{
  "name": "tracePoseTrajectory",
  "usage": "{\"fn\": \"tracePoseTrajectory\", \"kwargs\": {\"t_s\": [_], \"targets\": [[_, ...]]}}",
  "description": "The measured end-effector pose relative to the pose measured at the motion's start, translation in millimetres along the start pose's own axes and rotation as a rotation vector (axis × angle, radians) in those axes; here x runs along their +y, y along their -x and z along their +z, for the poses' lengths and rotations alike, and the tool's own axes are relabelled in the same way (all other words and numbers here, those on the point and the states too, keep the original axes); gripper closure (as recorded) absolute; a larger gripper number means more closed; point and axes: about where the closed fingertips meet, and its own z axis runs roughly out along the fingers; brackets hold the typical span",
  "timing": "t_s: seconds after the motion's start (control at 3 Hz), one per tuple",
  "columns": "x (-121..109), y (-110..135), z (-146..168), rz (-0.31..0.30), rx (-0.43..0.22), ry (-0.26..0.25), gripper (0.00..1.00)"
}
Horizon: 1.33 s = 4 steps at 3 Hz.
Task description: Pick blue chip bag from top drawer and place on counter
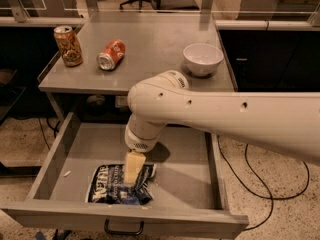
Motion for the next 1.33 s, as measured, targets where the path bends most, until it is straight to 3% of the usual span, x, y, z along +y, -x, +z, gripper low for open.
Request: {"fn": "tracePoseTrajectory", "kwargs": {"t_s": [1.0, 1.33], "targets": [[-4.1, -11.6, 41.1, 0.021, 0.025, 0.016, 0.0], [2.6, -11.8, 38.2, 0.009, 0.042, -0.02, 0.0]]}}
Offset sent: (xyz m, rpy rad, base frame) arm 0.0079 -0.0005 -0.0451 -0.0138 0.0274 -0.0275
